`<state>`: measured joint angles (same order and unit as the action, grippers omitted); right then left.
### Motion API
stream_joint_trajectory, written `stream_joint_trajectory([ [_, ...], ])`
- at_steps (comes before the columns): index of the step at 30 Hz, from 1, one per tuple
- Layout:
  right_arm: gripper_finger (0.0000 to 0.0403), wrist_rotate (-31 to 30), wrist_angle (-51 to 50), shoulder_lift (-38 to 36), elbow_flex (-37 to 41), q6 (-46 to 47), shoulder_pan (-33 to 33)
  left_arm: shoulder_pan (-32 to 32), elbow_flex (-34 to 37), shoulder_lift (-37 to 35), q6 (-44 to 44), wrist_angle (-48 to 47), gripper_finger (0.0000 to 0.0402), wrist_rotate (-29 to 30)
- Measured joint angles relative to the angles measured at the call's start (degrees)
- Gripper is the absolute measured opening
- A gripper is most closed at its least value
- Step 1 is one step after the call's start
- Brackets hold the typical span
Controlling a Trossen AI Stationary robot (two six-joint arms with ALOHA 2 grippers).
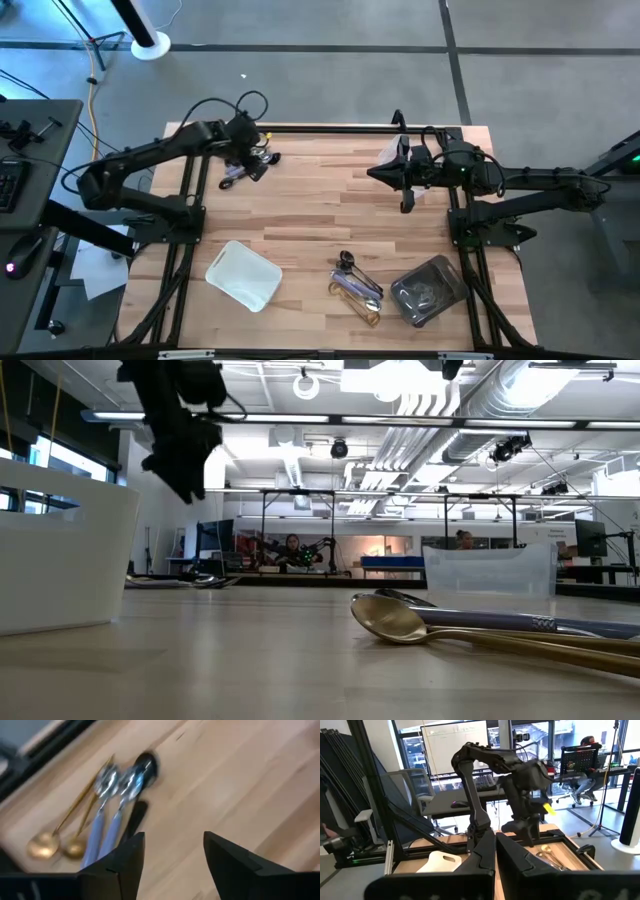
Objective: Sort silverware by color (type)
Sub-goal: Put the black spoon into the transparent bin
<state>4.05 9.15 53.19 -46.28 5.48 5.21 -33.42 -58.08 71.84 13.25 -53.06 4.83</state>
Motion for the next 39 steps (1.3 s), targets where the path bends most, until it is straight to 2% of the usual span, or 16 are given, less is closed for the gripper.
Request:
stream_joint_trajectory([
  [9, 0.0, 0.0, -0.07, 0.0, 0.02, 0.02, 0.0, -1.61, 0.02, 2.85, -1.25, -0.28, 0.0193, 1.3],
  [13, 0.0, 0.0, -0.11, 0.0, 0.02, 0.02, 0.0, -1.22, 0.02, 1.14, 1.65, 2.6, 0.0193, -6.42],
  [16, 0.0, 0.0, -0.11, 0.0, 0.02, 0.02, -0.02, -0.61, 0.02, -2.54, 3.18, 10.09, 0.0193, -13.96],
  [18, 0.0, 0.0, -0.11, 0.0, 0.02, 0.02, -0.01, 0.27, -0.02, -5.71, 4.27, 16.55, 0.0193, -16.41],
  [24, 0.0, 0.0, -0.11, 0.0, 0.02, 0.02, 0.0, 5.34, 0.96, -15.99, 5.39, 38.27, 0.0193, -16.4],
  [27, 0.0, 0.0, -0.11, 0.0, 0.02, 0.02, -0.02, 9.1, 3.15, -19.41, 5.52, 45.92, 0.0193, -16.34],
  [31, 0.0, 0.0, -0.11, 0.0, 0.02, 0.02, -0.02, 14.04, 7.68, -21.98, 5.4, 53.34, 0.0193, -16.08],
  [35, 0.0, 0.0, -0.11, 0.0, 0.02, 0.02, 0.0, 18.49, 12.25, -22.24, 7.03, 60.79, 0.0193, -13.11],
  [39, 0.0, 0.0, -0.11, 0.0, 0.02, 0.02, 0.0, 21.68, 13.93, -21.35, 1.61, 62.98, 0.0193, -11.99],
])
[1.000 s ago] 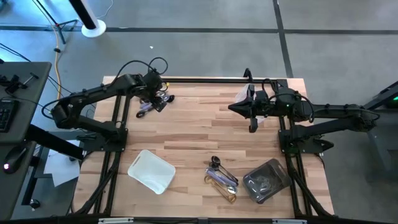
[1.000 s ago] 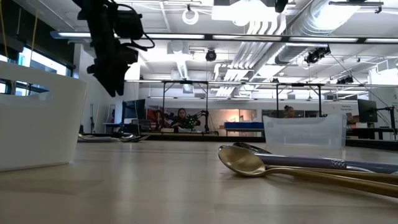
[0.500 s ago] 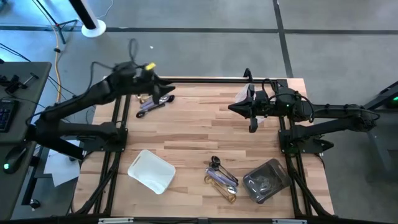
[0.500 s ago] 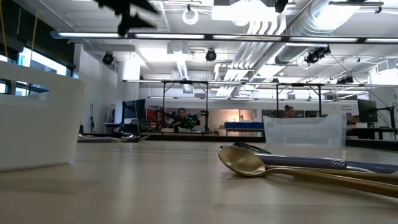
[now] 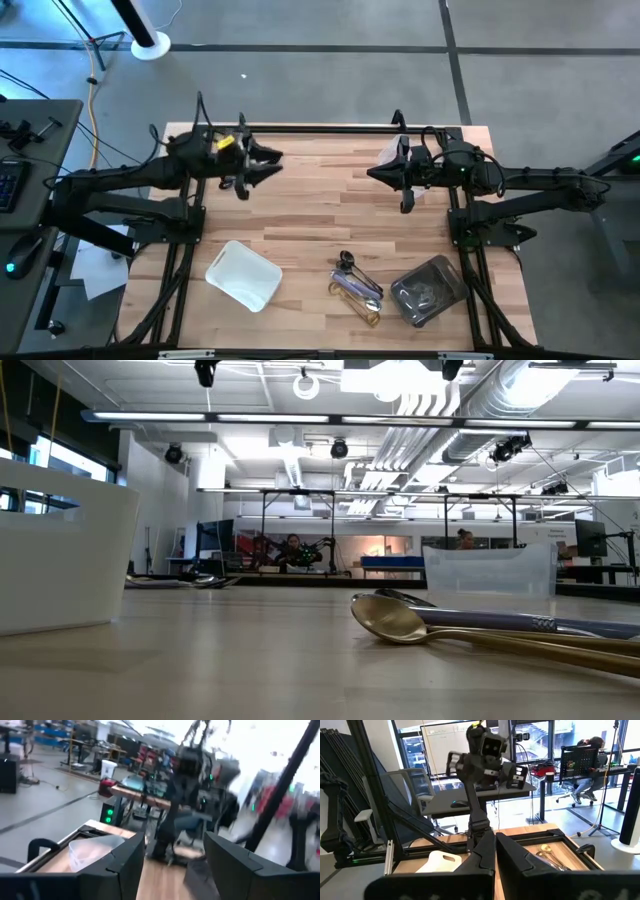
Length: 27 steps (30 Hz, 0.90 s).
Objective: Sort silverware by color (type)
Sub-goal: Put the black spoon into the transparent bin
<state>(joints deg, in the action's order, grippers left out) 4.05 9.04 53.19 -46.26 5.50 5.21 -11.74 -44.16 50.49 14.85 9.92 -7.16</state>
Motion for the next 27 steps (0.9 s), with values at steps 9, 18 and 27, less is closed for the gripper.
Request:
stream_joint_trajectory([
  [9, 0.0, 0.0, -0.2, 0.0, 0.0, 0.01, -0.01, 2.59, 0.17, 2.23, -9.14, -0.21, 0.0193, -0.15],
  [18, 0.0, 0.0, -0.2, 0.0, 0.0, 0.0, -0.01, 2.59, 0.17, 2.4, -11.03, -0.2, 0.0193, 2.71],
  [27, 0.0, 0.0, -0.22, 0.0, 0.0, 0.0, 0.0, 2.57, 0.17, 2.4, -11.11, -1.72, 0.0225, 3.5],
])
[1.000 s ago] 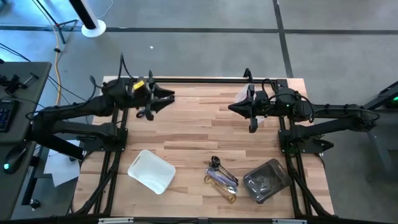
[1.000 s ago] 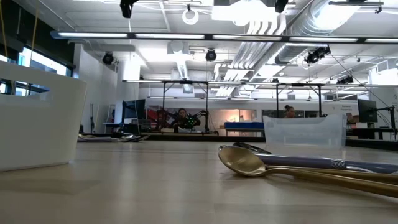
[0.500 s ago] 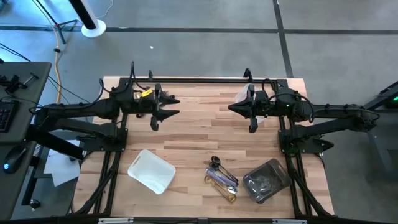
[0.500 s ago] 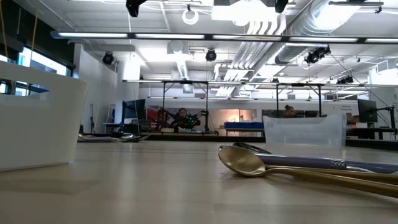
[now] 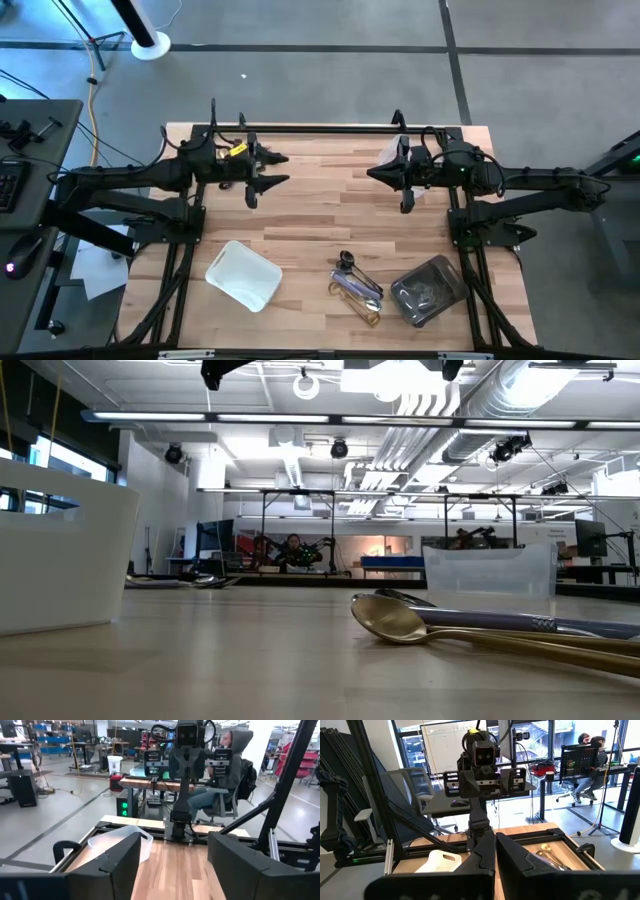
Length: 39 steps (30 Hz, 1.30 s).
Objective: Sort silverware by color (type)
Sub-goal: Put the black spoon into the transparent bin
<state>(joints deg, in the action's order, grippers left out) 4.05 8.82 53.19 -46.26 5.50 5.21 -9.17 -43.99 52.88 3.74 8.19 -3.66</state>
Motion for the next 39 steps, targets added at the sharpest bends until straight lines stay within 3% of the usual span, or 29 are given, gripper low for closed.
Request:
stream_joint_trajectory([
  [19, 0.0, 0.0, 0.0, 0.0, 0.0, 0.0, 0.0, 0.0, 0.0, 0.0, -1.88, 0.09, 0.0239, -0.3],
  [23, 0.0, 0.0, 0.0, 0.0, 0.0, 0.0, -0.01, 0.0, -0.53, 0.06, 3.13, -1.59, 0.0239, 3.01],
  [31, 0.0, 0.0, -0.02, 0.0, 0.0, -1.79, -0.02, -5.99, -17.25, 6.79, 5.49, -33.78, 0.0238, 19.52],
  [35, 0.0, 0.0, -0.06, 0.0, 0.0, -1.92, -0.02, -13.22, -24.12, 11.33, 7.15, -48.48, 0.0238, 21.43],
  [39, 0.0, 0.0, -0.63, 0.0, 0.0, -1.92, 0.0, -21.02, -26.55, 15.07, 7.65, -59.46, 0.0238, 20.72],
])
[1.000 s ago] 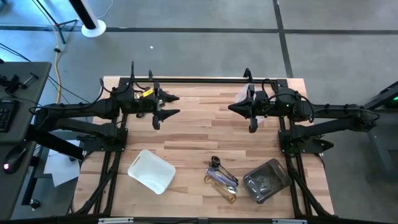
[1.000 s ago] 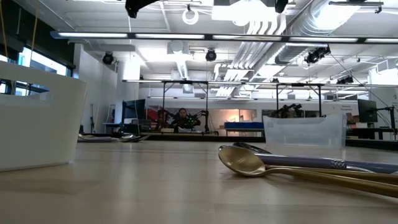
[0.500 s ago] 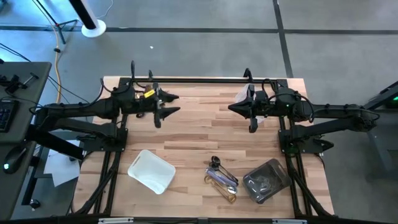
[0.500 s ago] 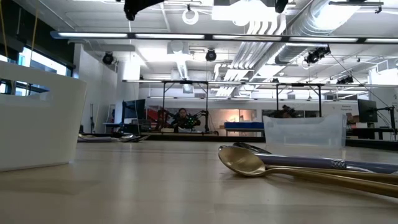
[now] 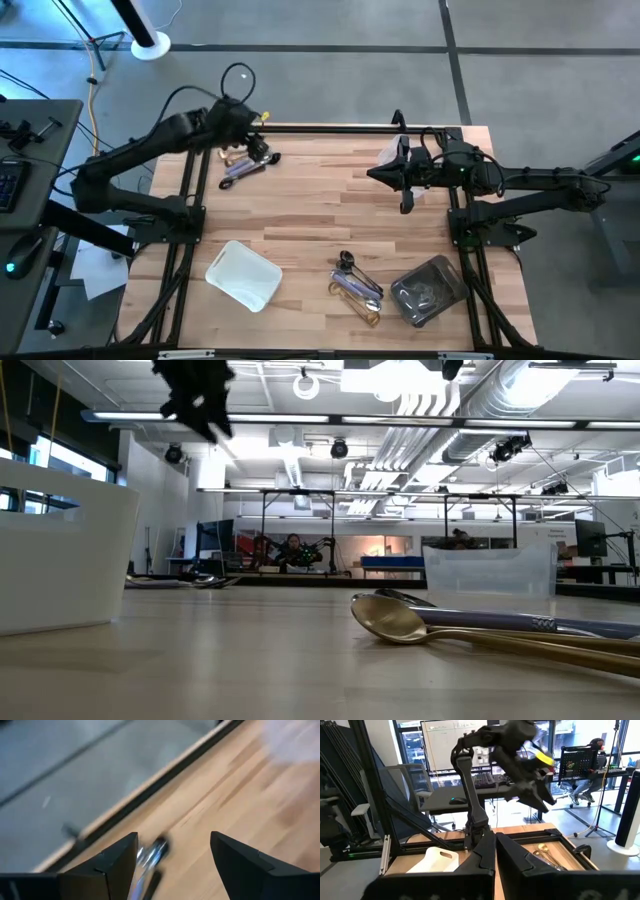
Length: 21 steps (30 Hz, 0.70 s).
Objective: Sort silverware by color (type)
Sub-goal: Put the black spoon into the transparent bin
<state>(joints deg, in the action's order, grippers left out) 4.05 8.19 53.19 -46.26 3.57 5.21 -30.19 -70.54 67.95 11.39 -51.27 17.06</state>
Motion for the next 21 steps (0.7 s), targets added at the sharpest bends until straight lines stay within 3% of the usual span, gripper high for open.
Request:
stream_joint_trajectory([
  [7, 0.0, 0.0, -0.31, 0.0, 0.0, 0.0, -0.01, -10.43, 0.47, 6.93, 2.02, -12.66, 0.0238, -5.45],
  [21, 0.0, -0.9, -0.31, 0.0, 0.0, 0.0, -0.02, -15.35, 10.7, 19.8, -2.52, -12.97, 0.0238, -8.06],
])
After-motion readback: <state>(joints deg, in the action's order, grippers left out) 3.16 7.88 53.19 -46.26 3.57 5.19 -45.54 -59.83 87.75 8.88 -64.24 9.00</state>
